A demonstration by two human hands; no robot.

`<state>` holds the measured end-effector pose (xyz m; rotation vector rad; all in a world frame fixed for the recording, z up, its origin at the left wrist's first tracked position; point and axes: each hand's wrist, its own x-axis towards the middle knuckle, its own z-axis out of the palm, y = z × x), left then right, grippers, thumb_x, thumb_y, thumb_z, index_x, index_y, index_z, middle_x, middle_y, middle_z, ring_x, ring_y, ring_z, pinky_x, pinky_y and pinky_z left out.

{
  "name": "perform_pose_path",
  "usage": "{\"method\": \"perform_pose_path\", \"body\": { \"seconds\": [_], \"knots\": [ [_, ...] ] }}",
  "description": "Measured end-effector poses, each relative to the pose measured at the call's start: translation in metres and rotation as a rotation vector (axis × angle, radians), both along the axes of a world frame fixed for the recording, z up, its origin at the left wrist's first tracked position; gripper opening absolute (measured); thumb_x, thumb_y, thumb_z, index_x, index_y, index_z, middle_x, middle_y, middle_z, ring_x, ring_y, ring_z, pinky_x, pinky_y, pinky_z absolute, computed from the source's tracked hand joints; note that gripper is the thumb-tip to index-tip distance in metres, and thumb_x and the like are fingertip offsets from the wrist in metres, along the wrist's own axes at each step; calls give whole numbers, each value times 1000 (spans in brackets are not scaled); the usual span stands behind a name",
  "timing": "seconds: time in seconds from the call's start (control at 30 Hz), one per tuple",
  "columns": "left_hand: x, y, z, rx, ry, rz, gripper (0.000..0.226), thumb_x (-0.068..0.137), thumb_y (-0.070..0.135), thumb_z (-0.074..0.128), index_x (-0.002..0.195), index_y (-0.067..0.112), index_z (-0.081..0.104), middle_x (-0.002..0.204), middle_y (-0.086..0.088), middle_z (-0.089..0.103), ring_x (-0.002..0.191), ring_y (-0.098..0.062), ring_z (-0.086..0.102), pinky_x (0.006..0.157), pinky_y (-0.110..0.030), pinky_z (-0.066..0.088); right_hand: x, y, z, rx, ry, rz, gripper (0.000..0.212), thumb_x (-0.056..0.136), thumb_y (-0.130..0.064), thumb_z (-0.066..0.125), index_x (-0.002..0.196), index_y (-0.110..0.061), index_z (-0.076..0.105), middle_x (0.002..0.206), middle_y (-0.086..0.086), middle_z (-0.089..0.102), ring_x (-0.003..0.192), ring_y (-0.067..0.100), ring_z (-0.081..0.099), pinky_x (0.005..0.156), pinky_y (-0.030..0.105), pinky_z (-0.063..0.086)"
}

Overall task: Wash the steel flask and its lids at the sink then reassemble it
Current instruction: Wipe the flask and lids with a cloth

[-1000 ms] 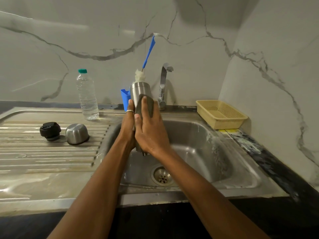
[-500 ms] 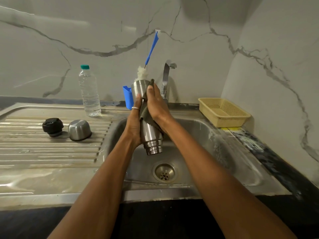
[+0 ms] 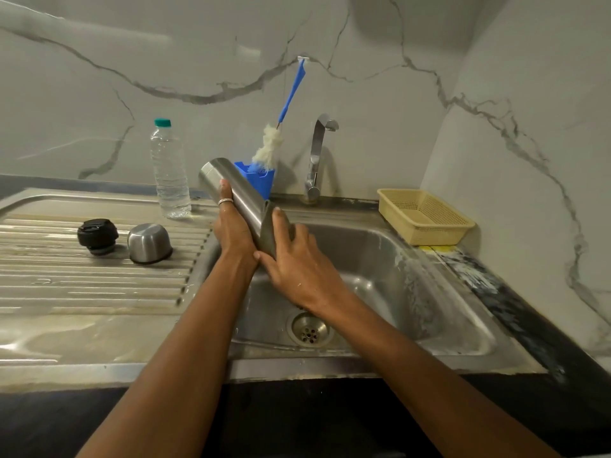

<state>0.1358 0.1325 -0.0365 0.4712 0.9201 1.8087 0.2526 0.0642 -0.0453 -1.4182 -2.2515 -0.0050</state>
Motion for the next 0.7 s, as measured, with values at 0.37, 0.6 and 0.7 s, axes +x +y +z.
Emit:
{"method": "perform_pose_path", "body": {
  "seconds": [0.37,0.6,0.7],
  "knots": [
    [-4,1,4,79,-78,-220,70,89,75,50,123,16,63,96,-14,76,86,-27,75,77,-42,61,33,14,26,-924,1073,236,50,93,-45,69,129,-13,56,114,10,71,96,21,71,82,33,62],
    [6,-3,3,172,-99,-290,67,84,56,73,130,10,59,97,-12,73,85,-26,73,76,-41,60,26,17,7,-60,134,20,104,78,-33,85,156,-21,17,142,19,49,117,35,60,94,42,54],
    [1,-2,2,184,-129,-328,57,83,44,75,123,7,59,85,-9,72,74,-22,72,68,-37,59,25,14,11,-157,271,23,87,75,-25,86,144,-17,34,126,14,60,101,30,67,84,44,60]
  ]
}}
